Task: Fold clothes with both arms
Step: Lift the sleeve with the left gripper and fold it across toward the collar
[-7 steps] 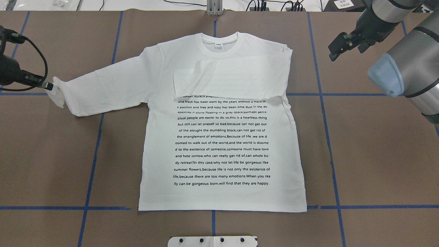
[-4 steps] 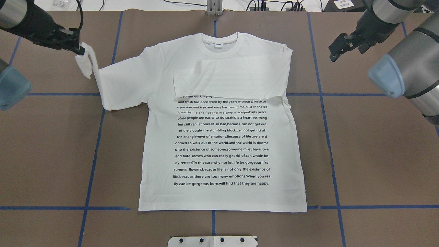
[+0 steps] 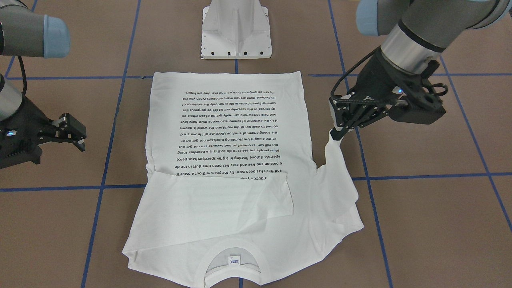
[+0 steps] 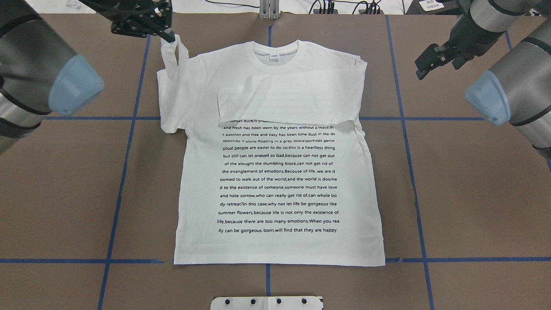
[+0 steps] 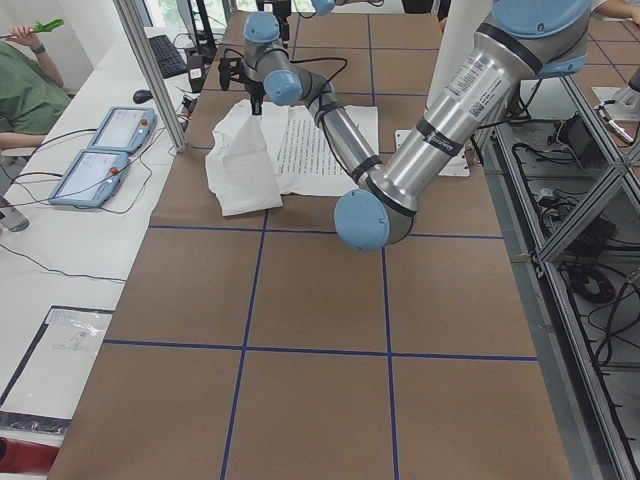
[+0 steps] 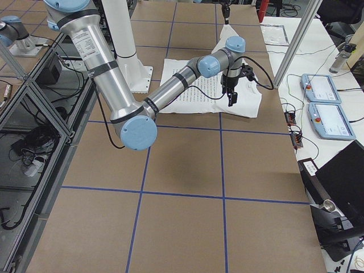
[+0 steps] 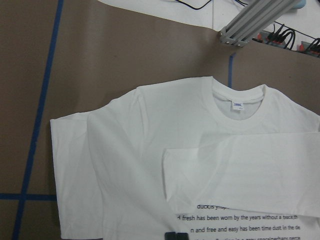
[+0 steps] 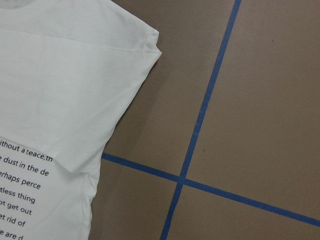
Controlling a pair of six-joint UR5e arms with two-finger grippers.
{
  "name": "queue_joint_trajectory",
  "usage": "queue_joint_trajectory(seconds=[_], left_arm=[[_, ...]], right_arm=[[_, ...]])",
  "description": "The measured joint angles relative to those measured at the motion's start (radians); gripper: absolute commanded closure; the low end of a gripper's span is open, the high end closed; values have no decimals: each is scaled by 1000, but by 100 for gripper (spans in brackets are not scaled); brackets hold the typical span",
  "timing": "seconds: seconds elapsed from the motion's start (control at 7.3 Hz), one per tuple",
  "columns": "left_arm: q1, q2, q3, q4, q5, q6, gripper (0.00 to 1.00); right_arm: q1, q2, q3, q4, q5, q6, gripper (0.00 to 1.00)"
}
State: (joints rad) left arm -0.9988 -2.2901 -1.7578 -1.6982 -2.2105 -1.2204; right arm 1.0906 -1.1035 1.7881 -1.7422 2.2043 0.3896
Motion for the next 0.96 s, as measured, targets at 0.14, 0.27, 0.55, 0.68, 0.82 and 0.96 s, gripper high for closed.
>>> queue_joint_trajectory(seconds=[0.14,0.27,0.55,0.68,0.82,0.96], left_arm=[[35,-67,45,-2,29,-55,100],[72,-148,113,-7,55,-108,100],[169,-268,262,-83,132,-198,100],[224,-285,309,-143,172,-217,100],[277,-290,341,-193,201,-224,100],[326,-291,361,-222,228,-226,100]], right_arm=[[0,-1,0,0,0,0,0],[0,-2,0,0,0,0,0],[0,-5,2,0,1,0,0],[0,-8,4,0,0,1,0],[1,-10,6,1,0,1,0],[1,-11,6,1,0,1,0]])
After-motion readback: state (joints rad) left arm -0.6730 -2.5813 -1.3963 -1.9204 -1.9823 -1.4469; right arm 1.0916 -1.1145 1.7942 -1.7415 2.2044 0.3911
